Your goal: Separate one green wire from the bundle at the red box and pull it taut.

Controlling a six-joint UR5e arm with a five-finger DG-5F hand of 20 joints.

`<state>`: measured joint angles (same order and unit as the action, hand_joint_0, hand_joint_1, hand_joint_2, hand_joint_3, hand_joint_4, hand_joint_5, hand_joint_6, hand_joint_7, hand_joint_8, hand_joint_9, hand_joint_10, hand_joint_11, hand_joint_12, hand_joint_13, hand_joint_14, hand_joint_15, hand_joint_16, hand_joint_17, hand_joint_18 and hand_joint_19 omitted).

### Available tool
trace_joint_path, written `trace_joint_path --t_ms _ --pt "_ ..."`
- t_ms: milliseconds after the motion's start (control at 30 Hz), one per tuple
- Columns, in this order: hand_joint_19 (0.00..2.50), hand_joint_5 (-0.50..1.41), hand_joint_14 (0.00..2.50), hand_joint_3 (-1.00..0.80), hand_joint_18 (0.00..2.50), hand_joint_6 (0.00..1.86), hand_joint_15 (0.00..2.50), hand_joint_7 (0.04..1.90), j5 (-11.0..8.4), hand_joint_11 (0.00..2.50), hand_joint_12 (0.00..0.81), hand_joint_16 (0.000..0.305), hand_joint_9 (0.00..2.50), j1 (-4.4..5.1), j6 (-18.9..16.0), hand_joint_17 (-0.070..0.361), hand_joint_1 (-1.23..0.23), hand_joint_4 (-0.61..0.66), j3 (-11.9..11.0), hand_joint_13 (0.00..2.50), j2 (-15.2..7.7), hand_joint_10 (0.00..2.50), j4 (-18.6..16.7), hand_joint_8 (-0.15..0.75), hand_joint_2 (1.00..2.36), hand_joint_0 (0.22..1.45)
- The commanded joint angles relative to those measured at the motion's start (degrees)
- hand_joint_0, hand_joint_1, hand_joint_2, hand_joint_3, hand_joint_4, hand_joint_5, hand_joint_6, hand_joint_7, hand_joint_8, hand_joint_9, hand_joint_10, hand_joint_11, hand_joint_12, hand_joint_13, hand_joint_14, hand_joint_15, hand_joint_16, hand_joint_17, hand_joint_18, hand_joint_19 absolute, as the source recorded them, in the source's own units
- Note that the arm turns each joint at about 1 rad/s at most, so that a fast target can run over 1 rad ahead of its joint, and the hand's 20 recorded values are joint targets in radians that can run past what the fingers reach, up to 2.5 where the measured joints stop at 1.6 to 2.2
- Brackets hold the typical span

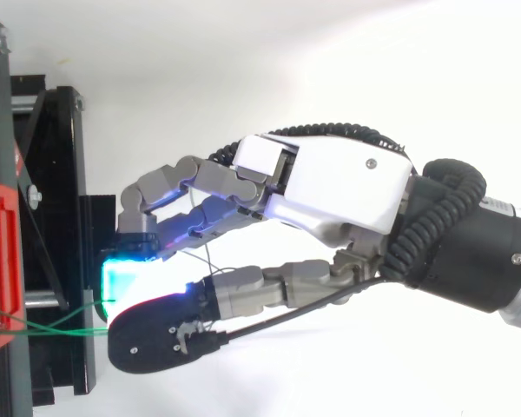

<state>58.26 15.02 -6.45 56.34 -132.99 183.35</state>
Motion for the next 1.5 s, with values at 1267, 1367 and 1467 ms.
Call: trace_joint_path --t_ms 1267,1367,1467 --pt "0.33 -0.07 0.01 -0.17 0.49 0.85 0.26 1.11 -2.98 0.09 0.346 0.051 0.74 0.1 1.97 0.116 -0.81 -0.1 11.25 0.62 0.01 0.0 -4.93 0.231 1.01 0.57" --pt "0.33 -0.07 0.01 -0.16 0.49 0.85 0.26 1.1 -2.98 0.1 0.35 0.052 0.74 0.19 1.44 0.117 -0.81 -0.1 13.18 0.63 0.01 0.0 -9.32 0.232 1.01 0.57" --pt "0.33 -0.07 0.01 -0.16 0.5 0.85 0.27 1.1 -3.33 0.1 0.352 0.052 0.75 0.28 0.21 0.117 -0.81 -0.1 16.52 0.63 1.33 0.0 -13.98 0.236 1.01 0.57"
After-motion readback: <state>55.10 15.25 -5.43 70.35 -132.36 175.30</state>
